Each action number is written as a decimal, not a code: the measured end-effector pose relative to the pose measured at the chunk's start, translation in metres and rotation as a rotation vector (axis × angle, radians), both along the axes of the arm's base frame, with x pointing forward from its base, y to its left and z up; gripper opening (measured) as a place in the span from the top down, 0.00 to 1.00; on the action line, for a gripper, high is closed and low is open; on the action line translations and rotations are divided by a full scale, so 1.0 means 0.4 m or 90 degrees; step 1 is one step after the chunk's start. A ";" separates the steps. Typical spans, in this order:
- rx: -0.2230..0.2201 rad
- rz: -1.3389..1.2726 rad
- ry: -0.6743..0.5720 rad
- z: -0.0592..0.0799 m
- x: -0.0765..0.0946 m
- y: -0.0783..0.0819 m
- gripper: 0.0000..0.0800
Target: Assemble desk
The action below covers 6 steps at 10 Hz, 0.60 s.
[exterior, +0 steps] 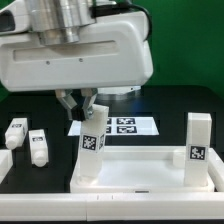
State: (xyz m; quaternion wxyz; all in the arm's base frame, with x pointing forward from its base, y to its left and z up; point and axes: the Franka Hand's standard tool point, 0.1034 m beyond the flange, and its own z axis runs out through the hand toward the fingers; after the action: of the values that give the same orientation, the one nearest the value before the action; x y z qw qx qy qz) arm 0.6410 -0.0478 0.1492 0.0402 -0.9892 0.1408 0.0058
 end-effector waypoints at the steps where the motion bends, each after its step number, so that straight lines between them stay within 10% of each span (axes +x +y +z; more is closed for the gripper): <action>1: -0.004 0.048 -0.009 0.002 -0.003 -0.003 0.99; 6: -0.004 0.029 0.000 -0.011 -0.010 -0.012 0.90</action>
Offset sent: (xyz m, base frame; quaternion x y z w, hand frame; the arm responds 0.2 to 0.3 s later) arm 0.0000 0.0000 0.0000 0.0000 0.0000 0.0000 1.0000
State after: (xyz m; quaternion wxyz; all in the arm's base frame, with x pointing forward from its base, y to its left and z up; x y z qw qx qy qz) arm 0.6371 -0.0528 0.1449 0.0367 -0.9923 0.1185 0.0064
